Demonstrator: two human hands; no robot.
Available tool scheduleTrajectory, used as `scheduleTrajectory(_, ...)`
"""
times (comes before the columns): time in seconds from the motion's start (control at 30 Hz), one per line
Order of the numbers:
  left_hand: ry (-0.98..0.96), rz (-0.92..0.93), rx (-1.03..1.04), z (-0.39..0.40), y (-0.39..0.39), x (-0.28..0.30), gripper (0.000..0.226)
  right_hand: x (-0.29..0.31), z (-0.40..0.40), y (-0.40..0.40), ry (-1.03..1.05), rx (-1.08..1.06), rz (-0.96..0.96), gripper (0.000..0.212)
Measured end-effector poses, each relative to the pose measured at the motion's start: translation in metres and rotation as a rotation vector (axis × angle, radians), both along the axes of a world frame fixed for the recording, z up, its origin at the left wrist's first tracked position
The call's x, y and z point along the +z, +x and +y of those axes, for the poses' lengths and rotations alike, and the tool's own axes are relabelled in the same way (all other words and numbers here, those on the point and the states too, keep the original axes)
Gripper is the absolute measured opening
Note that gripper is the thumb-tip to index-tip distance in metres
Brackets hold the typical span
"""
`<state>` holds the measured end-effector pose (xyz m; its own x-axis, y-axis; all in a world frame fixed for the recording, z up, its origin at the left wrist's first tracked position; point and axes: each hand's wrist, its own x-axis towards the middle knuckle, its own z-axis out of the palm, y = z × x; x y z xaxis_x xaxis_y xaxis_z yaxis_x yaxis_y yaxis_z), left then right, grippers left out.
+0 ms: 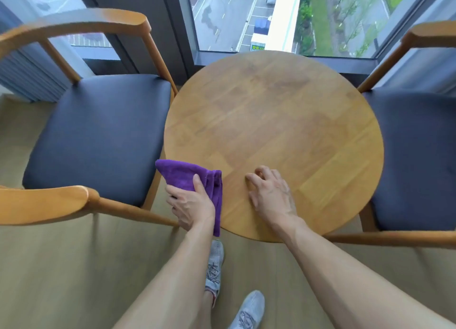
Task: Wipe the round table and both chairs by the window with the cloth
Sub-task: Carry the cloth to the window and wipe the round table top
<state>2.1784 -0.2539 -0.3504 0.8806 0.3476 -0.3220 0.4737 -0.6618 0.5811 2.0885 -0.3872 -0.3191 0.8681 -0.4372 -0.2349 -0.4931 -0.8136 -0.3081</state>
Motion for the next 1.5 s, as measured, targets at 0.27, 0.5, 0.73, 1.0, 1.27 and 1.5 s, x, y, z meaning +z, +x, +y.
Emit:
scheduleTrajectory(0.27, 0.222, -0.076, -0.281, -0.005, -0.047, -0.001, 0.08, 0.003, -0.008, -0.009, 0.102, -0.031, -0.044, 0.057)
scheduleTrajectory(0.5, 0.432, -0.296, -0.788, -0.03, -0.028, -0.002, 0.065, 0.008, -0.016, -0.001, 0.168, -0.128, -0.145, 0.044)
scheduleTrajectory(0.73, 0.286, -0.512, -1.424, -0.078, 0.002, 0.0, 0.056, 0.002, -0.042, 0.015, 0.071, -0.531, -0.28, 0.029)
scheduleTrajectory(1.0, 0.515, -0.487, -1.392, -0.047, 0.167, -0.004, 0.068, -0.006, -0.073, 0.042, -0.053, -0.459, -0.106, 0.037)
scheduleTrajectory(1.27, 0.524, -0.258, -0.832, -0.138, 0.159, -0.007, 0.066, -0.008, -0.097, 0.082, -0.015, -0.514, -0.152, 0.037)
scheduleTrajectory(1.5, 0.394, -0.562, -1.57, -0.156, 0.108, -0.009, 0.068, 0.0, -0.131, 0.121, 0.067, -0.744, -0.383, 0.036)
